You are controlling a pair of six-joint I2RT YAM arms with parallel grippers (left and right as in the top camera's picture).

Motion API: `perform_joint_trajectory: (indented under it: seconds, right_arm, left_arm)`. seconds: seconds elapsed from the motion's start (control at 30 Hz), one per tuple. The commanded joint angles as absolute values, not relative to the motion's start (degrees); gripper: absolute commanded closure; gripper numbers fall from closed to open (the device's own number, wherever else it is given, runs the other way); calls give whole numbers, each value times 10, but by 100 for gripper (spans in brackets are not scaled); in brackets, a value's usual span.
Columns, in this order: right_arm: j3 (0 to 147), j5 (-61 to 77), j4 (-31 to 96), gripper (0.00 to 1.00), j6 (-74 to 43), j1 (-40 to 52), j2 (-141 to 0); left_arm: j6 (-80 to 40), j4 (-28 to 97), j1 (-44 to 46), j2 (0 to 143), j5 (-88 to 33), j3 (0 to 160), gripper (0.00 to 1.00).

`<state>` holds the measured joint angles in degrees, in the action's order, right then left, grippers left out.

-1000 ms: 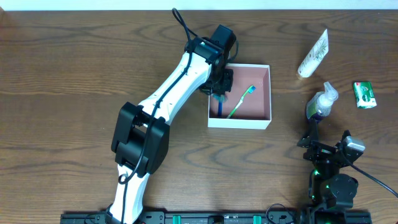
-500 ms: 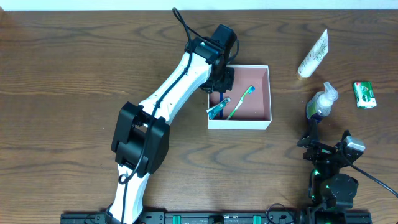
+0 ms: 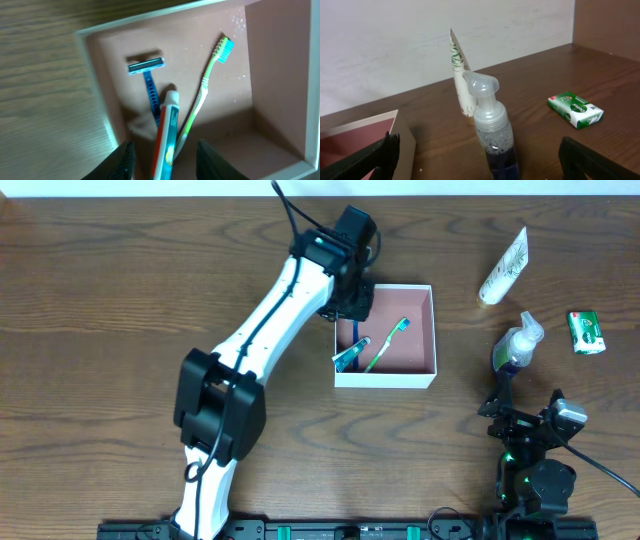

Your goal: Pack container

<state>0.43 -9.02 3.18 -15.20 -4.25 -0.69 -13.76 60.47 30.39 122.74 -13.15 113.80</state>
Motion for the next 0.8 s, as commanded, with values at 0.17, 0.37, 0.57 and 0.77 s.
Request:
perform_joint_trajectory:
  seconds: [0.17,0.37,0.57,0.77]
  right_arm:
    - [3,-94,34,1,-143,-33,-3]
    - [3,-94,34,1,-143,-33,-3]
    - [3,-94,34,1,-143,-33,-3]
    - [3,-94,34,1,-143,-33,-3]
  left_arm:
    - [-110,639,260,1158,-110,1152,59]
    - [-95,750,228,1150,-101,1152,60]
    - [-44,775,254,1150,-167,1152,60]
    - [1,752,302,1151,-144,1152,59]
